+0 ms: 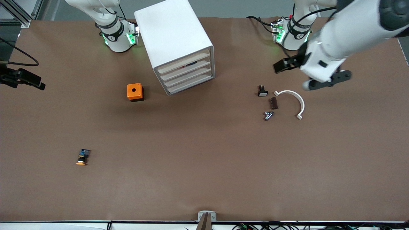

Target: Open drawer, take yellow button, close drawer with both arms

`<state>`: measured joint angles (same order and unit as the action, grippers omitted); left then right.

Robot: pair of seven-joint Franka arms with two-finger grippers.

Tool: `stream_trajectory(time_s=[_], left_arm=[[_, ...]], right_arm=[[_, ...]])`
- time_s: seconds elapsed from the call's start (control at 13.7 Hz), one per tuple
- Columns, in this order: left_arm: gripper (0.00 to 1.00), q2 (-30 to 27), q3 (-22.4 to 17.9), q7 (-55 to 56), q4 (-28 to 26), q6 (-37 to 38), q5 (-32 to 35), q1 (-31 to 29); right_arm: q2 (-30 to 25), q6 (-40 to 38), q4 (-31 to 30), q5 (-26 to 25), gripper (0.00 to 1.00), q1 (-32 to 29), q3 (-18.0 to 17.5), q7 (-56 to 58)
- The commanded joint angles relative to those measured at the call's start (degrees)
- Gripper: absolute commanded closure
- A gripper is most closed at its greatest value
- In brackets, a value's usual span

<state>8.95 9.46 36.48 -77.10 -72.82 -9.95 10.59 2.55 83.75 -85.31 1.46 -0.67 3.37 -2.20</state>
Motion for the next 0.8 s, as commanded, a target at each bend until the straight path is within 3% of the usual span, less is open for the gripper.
stream_trajectory(time_s=[0.0, 0.37, 0.73], left_arm=[[0.01, -7.78, 0.73, -9.64, -9.88, -0.74, 3.87, -4.51], [0.01, -16.40, 0.65, -22.21, -23.68, -10.22, 5.03, -12.68], [0.01, -17.04, 0.56, -26.72, -24.85, -16.73, 5.99, -17.00]], right_arm=[[-4.40, 2.03, -4.95, 0.04, 0.00, -0.39, -0.47, 0.00], [-6.33, 2.12, -5.92, -0.05, 0.00, -0.21, -0.56, 0.09], [-6.86, 4.04, -6.09, -0.05, 0.00, 0.40, -0.65, 2.09]])
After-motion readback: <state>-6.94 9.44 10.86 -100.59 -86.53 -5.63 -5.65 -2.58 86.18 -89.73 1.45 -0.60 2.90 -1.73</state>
